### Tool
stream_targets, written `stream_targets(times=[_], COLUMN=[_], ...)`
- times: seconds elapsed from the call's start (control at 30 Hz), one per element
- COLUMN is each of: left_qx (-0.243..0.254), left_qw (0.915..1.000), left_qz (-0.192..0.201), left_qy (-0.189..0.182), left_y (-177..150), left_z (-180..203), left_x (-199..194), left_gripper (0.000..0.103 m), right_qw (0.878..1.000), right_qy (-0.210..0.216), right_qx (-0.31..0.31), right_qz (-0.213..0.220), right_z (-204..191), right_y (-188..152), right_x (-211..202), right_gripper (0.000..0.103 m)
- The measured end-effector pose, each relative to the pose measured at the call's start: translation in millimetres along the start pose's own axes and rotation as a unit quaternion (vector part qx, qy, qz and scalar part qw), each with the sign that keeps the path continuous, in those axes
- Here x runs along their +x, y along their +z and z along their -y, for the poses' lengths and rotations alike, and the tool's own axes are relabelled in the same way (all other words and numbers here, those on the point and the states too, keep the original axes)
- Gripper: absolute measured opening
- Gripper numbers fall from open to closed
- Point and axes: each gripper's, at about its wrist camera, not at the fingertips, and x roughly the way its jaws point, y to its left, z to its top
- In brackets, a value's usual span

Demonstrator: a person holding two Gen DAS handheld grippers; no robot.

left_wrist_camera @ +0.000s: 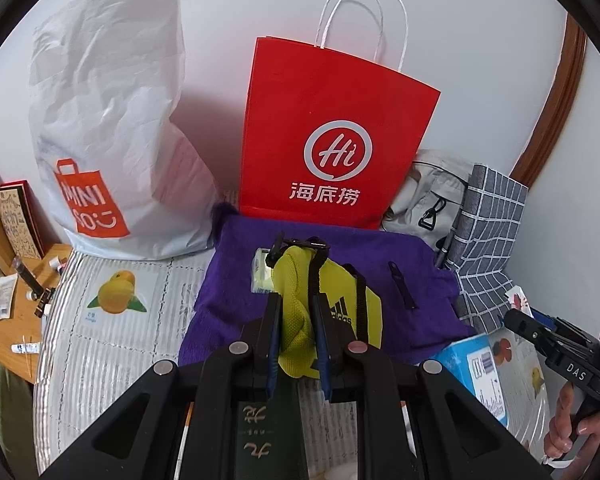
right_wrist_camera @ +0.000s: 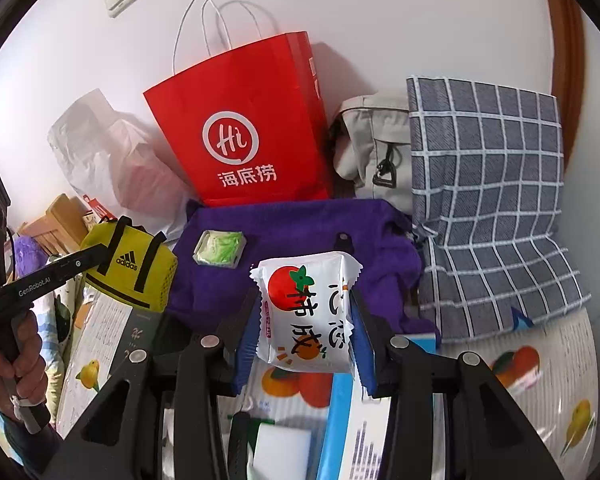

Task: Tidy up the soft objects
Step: 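Carry the yellow bag and snack packet over to the purple towel, then lower the bag and packet onto the towel and open both grippers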

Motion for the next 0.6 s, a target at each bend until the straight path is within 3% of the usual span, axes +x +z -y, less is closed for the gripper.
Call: stream_targets(times=[0.37,0.6], left_qx=[-0.036,-0.052], left_qw=[0.9990,0.9970], left_qz=[-0.023,-0.054], left_qy=[0.010,0.018], left_y=[13.2,7.9], left_z=[-13.4,-24.5], left_x=[38.1,74.8], left_gripper=[0.015,0.015], right_qw=[0.999,0.997], right_qy=[0.017,0.017], right_qx=[-0.034,-0.037], right_qz=[-0.023,-0.066], right_z=[-2.4,13.0], right_y=[32.0,27.1], right_x=[44.6,82.1], right_gripper=[0.042,0.042])
